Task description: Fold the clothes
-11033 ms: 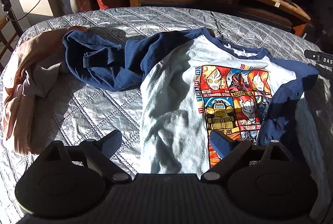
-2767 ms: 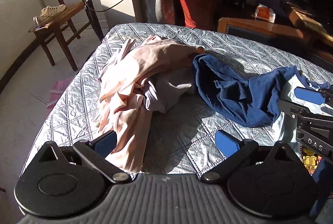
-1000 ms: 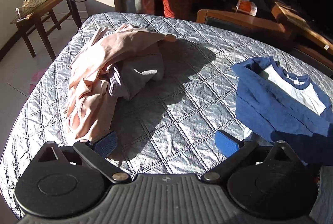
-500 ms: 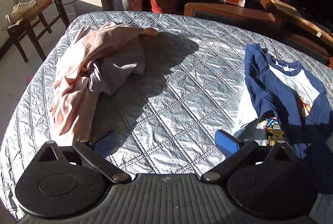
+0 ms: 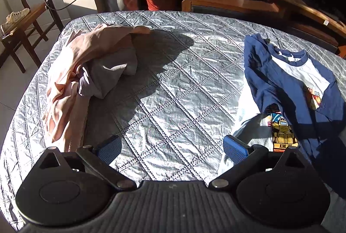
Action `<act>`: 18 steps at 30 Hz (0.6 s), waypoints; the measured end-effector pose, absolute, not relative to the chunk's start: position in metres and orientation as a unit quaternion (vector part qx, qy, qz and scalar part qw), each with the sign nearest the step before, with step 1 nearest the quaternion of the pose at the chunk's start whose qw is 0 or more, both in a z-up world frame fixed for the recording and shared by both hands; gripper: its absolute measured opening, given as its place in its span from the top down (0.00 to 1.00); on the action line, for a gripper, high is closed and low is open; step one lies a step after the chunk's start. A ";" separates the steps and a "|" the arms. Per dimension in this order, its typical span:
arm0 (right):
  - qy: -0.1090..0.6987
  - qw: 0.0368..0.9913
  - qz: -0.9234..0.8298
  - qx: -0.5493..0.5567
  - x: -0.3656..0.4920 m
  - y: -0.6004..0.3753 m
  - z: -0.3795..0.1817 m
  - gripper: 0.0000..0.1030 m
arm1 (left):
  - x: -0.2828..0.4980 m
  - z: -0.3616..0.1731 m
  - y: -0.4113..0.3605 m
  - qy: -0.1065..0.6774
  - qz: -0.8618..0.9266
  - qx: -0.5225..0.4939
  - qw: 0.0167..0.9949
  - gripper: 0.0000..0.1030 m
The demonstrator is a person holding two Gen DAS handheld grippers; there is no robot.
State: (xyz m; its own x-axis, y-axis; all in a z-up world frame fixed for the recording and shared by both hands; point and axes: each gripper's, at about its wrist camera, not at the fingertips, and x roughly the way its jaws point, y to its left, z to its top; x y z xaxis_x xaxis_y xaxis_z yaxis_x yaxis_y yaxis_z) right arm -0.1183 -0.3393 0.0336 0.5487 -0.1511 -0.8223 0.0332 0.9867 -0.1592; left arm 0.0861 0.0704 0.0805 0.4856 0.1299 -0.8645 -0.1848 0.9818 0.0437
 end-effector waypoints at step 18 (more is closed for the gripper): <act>0.256 0.961 -0.017 0.106 -0.025 -0.263 0.039 0.35 | 0.120 0.023 0.063 0.538 0.024 -0.284 0.793 0.03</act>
